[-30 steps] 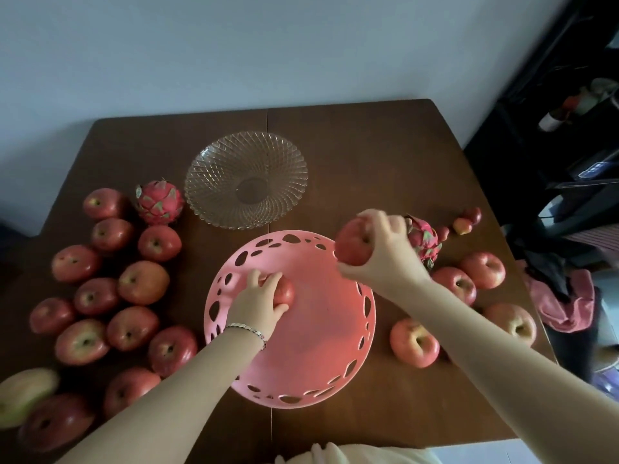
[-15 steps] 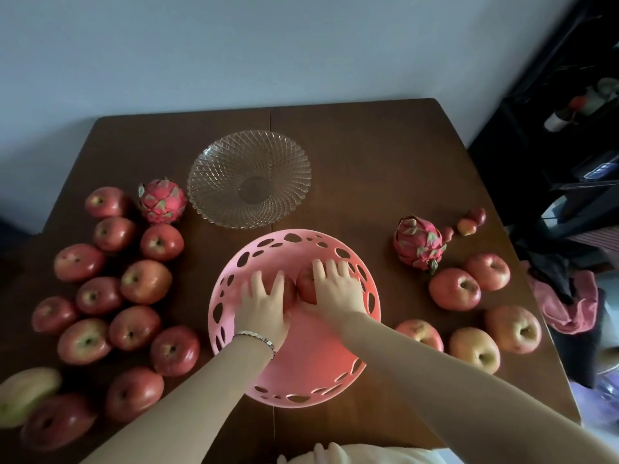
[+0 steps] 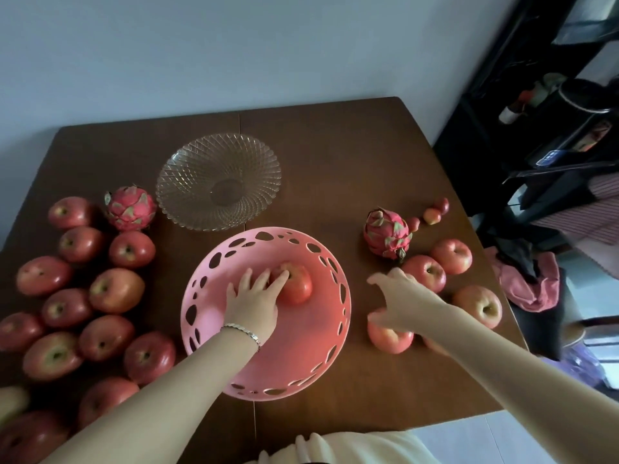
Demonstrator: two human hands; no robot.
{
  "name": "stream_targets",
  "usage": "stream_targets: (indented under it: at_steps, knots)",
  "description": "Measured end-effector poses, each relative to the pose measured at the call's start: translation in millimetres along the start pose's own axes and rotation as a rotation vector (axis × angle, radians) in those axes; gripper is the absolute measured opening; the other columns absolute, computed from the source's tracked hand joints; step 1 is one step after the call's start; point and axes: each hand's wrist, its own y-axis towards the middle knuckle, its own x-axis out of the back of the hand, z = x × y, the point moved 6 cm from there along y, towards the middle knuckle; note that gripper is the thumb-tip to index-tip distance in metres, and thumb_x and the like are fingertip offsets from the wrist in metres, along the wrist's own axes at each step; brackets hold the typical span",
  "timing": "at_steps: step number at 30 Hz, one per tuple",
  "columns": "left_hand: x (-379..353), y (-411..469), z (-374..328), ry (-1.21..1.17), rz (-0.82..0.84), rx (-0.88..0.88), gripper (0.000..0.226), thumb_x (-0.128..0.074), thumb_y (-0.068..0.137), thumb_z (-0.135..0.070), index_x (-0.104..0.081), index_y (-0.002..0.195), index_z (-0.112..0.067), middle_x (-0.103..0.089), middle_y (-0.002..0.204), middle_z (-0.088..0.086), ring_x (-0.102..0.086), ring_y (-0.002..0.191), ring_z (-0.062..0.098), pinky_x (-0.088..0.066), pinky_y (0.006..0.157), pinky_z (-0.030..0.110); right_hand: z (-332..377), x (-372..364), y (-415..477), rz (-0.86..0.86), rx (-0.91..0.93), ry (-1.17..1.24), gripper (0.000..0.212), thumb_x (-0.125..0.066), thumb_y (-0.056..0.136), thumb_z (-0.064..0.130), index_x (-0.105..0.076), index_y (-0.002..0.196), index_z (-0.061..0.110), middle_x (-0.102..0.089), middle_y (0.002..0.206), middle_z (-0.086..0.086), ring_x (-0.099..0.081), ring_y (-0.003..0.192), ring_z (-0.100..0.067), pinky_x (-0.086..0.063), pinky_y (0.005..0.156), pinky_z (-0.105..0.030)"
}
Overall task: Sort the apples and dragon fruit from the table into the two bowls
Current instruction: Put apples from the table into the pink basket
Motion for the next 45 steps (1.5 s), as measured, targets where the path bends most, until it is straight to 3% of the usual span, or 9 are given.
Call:
stream_targets:
  at_steps: [5, 10, 14, 18, 22, 26, 31, 41, 45]
  knots:
    - [7, -10, 2, -0.041, 0.004, -0.034, 0.064, -0.04, 0.094, -0.02, -0.007, 0.147, -0.035, -0.006, 0.159, 0.001, 0.0, 0.147, 0.026, -0.007, 0.118, 0.047, -11, -56, 0, 0.132, -0.02, -0.161, 0.085, -0.071, 0.072, 0.033, -0.024, 0.142, 0.031, -0.034, 0.131, -0.008, -0.046, 0.116, -0.03, -0.049, 0.09, -0.036]
    - [34, -38, -7, -0.384, -0.172, -0.122, 0.071, -0.054, 0.088, -0.017, -0.015, 0.147, -0.027, -0.014, 0.157, 0.005, -0.015, 0.145, 0.02, -0.017, 0.119, 0.039, -16, -18, -12, -0.127, -0.131, 0.413, 0.065, -0.074, 0.06, 0.045, -0.046, 0.117, 0.031, -0.05, 0.107, -0.002, -0.06, 0.088, -0.018, -0.054, 0.073, -0.028]
    - [57, -71, -43, -0.659, -0.115, -0.378, 0.086, -0.069, 0.079, -0.024, -0.007, 0.132, -0.051, -0.01, 0.153, -0.017, -0.014, 0.139, -0.004, -0.032, 0.11, 0.02, 35, 27, -31, -0.192, 0.008, 0.756, 0.056, -0.077, 0.06, 0.046, -0.049, 0.106, 0.031, -0.061, 0.096, 0.001, -0.065, 0.077, -0.014, -0.057, 0.058, -0.025]
    - [64, -82, -52, -0.679, -0.188, -0.357, 0.087, -0.075, 0.071, -0.025, -0.017, 0.131, -0.049, -0.017, 0.131, -0.034, -0.02, 0.117, -0.022, -0.018, 0.092, -0.011, 91, 23, -46, -0.046, 0.176, 0.582, 0.054, -0.076, 0.061, 0.039, -0.047, 0.105, 0.027, -0.05, 0.102, 0.005, -0.055, 0.096, -0.015, -0.049, 0.073, -0.025]
    - [45, -79, -31, -0.553, -0.155, -0.169, 0.083, -0.077, 0.066, -0.031, -0.033, 0.136, -0.033, -0.033, 0.14, -0.011, -0.047, 0.12, 0.008, -0.037, 0.089, 0.01, 88, 15, -39, 0.143, 0.285, 0.384, 0.067, -0.073, 0.067, 0.037, -0.048, 0.128, 0.023, -0.056, 0.122, 0.0, -0.056, 0.109, -0.019, -0.05, 0.092, -0.033]
    - [20, -76, -3, -0.646, -0.055, 0.093, 0.081, -0.081, 0.061, -0.03, -0.039, 0.131, -0.031, -0.046, 0.131, -0.006, -0.053, 0.115, 0.015, -0.045, 0.094, 0.027, 4, 34, 7, -0.276, -0.006, 0.164, 0.061, -0.065, 0.08, 0.021, -0.042, 0.136, 0.02, -0.04, 0.137, -0.012, -0.04, 0.125, -0.029, -0.043, 0.098, -0.038]
    - [7, -76, 6, -0.646, -0.033, 0.182, 0.075, -0.079, 0.061, -0.027, -0.042, 0.127, -0.027, -0.044, 0.109, -0.009, -0.053, 0.107, 0.017, -0.044, 0.086, 0.025, -53, 7, 37, -0.271, -0.242, -0.218, 0.074, -0.06, 0.084, 0.017, -0.019, 0.144, 0.029, -0.041, 0.131, -0.015, -0.042, 0.118, -0.033, -0.042, 0.092, -0.037]
    - [2, -77, 17, -0.646, -0.018, 0.232, 0.075, -0.08, 0.061, -0.03, -0.041, 0.124, -0.027, -0.047, 0.104, -0.012, -0.055, 0.103, 0.016, -0.048, 0.09, 0.03, -64, 7, 36, -0.288, -0.258, -0.187, 0.085, -0.076, 0.068, 0.023, -0.028, 0.137, 0.011, -0.048, 0.123, -0.016, -0.043, 0.116, -0.033, -0.042, 0.091, -0.036]
    - [1, -74, 22, -0.651, -0.049, 0.26, 0.073, -0.08, 0.06, -0.029, -0.042, 0.122, -0.024, -0.048, 0.102, -0.01, -0.052, 0.096, 0.015, -0.044, 0.084, 0.026, -32, 31, 11, -0.364, -0.191, 0.043, 0.079, -0.078, 0.065, 0.032, -0.04, 0.132, 0.014, -0.041, 0.126, -0.016, -0.041, 0.113, -0.036, -0.044, 0.089, -0.042]
